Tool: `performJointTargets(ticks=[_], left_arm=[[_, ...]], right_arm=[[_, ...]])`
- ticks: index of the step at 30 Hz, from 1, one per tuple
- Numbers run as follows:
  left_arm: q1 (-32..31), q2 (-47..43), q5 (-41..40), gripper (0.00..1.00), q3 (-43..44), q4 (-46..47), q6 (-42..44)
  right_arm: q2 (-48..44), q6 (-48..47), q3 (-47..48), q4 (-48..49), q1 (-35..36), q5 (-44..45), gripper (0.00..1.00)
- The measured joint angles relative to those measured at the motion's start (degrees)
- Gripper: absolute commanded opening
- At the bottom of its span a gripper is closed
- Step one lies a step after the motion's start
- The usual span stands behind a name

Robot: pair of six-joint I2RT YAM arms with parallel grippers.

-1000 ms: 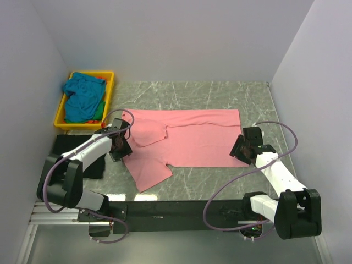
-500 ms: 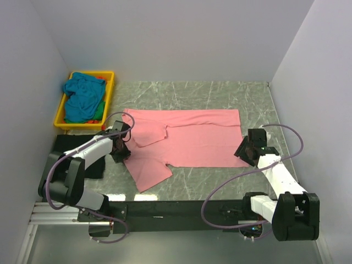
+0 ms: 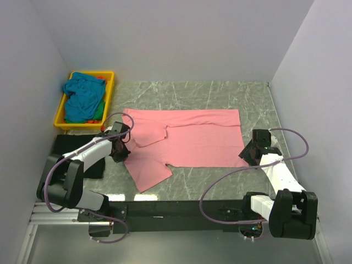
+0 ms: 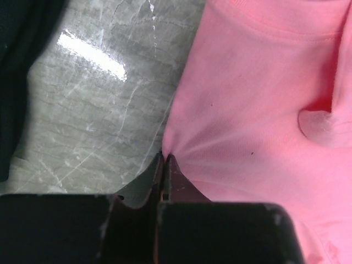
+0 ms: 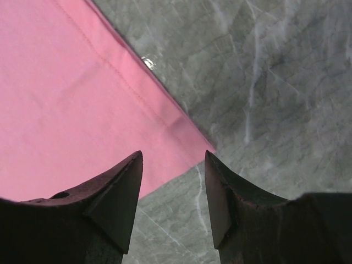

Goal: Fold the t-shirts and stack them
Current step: Fold the tshirt

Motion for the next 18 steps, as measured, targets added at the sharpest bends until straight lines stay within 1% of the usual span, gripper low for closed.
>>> performJointTargets(ticks=[11,18], left_arm=[[-0.1,-2.0,0.4,0.01,-1.6,0.2,-0.1],[-0.1,-2.5,0.4,0.01,-1.6,0.1,-0.1]], right_arm=[[6.5,2.2,0.0,-2.6,0.0,0.5,0.52],[8.3,3.2,0.5,-3.0,-0.2,1.6,0.43]])
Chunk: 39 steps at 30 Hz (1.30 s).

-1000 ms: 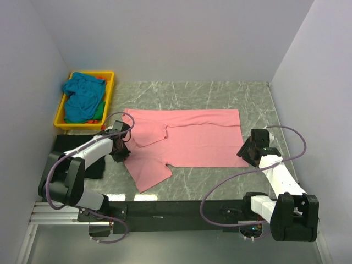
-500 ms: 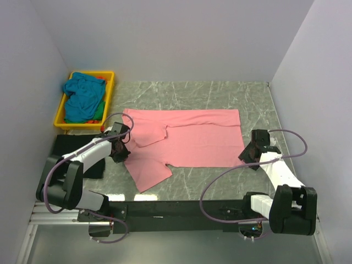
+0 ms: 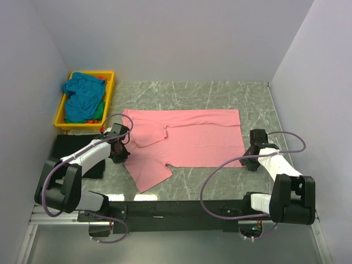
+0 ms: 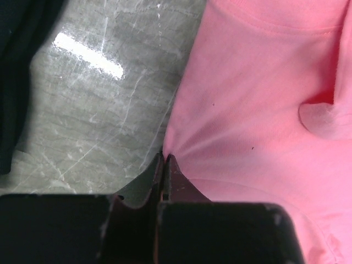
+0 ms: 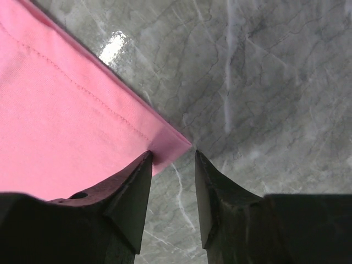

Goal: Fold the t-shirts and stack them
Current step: Fold the tshirt

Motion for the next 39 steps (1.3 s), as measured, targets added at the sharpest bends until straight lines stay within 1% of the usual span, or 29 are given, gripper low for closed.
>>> performJointTargets(ticks=[2,5,6,9,10,11,13,17,20,23,25,31,39], left_arm=[[0.0,-0.2,0.0,0.01,-0.1,-0.1,0.0],[0.0,-0.8,0.0,0.01,-0.1,-0.3,0.0],[0.0,-0.9,0.0,0.01,-0.1,-0.3,0.0],[0.0,-1.2,0.0,0.01,-0.1,-0.5,0.0],[0.0,-1.4,0.0,0.01,-0.1,-0.8,0.0],[0.0,-1.5,-0.1,0.01,-0.1,-1.0,0.0],[0.0,-2.3,-0.1,0.01,-0.1,-1.9,0.0],[0.0,-4.5,-0.4,0.01,-0.1,-3.5,0.0],[0.0,-6.1,-0.3,0.01,0.0,-5.0,0.0],[0.0,-6.6,0.0,0.01,1.1,-6.9,0.2],[0.1,-6.6,0.2,0.01,2.5,-7.9,0.3],[1.0,-3.4,1.6,0.01,8.3,-9.2,1.8],[2.6,3.0,2.5,0.01,15.6,-10.7,4.2]], right_arm=[[0.6,0.0,0.4,-0.1,0.0,0.3,0.42],[1.2,0.0,0.8,-0.2,0.0,0.5,0.38],[1.2,0.0,0.8,-0.2,-0.1,0.6,0.33],[1.3,0.0,0.8,-0.2,-0.2,0.9,0.24],[1.3,0.0,0.8,-0.1,-0.2,0.9,0.19],[1.3,0.0,0.8,-0.1,-0.2,0.8,0.08],[1.2,0.0,0.8,0.0,-0.2,0.7,0.0],[-0.7,0.3,0.8,-1.0,-0.3,0.8,0.0],[-4.1,0.2,0.8,-2.2,-0.4,1.1,0.0],[-6.9,0.0,1.5,-3.9,-0.5,1.4,0.0],[-7.1,-0.1,3.1,-4.9,-0.5,1.6,0.0],[-3.9,-1.2,9.6,-5.4,-0.5,1.7,0.0],[4.5,-3.1,17.0,-5.4,-0.5,1.2,0.0]])
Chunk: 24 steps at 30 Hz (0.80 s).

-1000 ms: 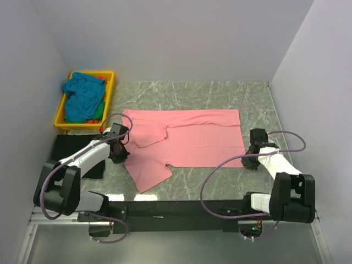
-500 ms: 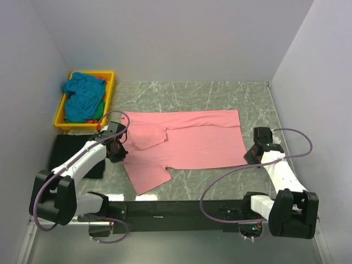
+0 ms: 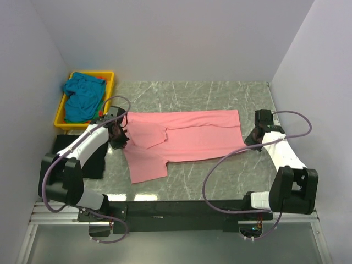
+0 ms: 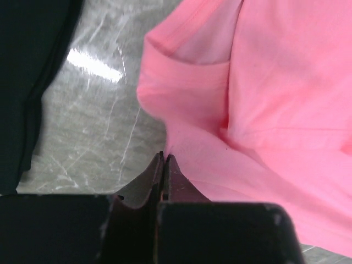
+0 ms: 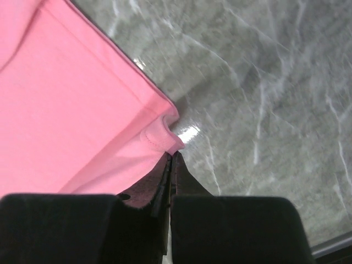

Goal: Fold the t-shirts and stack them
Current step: Fold the tshirt

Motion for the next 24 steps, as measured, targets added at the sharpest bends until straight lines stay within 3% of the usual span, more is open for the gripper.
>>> performJointTargets(ticks=[24], left_arm=[[6.5,14.2,0.7,0.01,10.4,0.5,3.2]], right_arm=[[19.0,-2.4,15.6,3.0,1.3,-2.4,0.0]])
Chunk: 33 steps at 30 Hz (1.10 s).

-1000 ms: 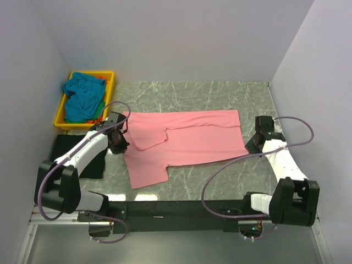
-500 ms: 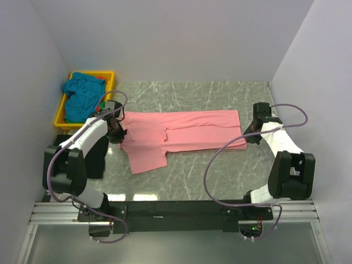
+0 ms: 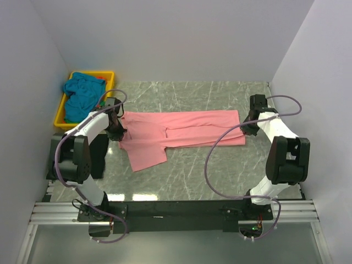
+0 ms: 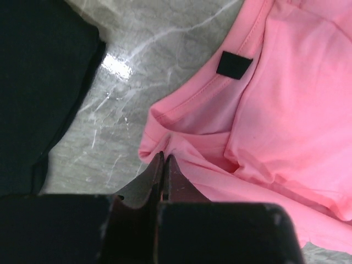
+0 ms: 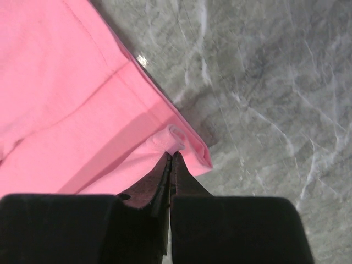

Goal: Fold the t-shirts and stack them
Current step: Fold the tshirt

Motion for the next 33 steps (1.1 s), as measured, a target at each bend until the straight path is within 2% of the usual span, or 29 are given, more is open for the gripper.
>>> performJointTargets(ticks=[19,33], left_arm=[[1.0,5.7,0.7,0.01,1.3,5.1,0.6],[1.0,5.9,0.0,0.01,5.2,4.7,0.8]], right_arm=[[8.8,-0.5,2.6,4.5,0.2,-1.3,0.01],[10.3,-0.7,2.6,6.0,0.2,-0.8,0.01]])
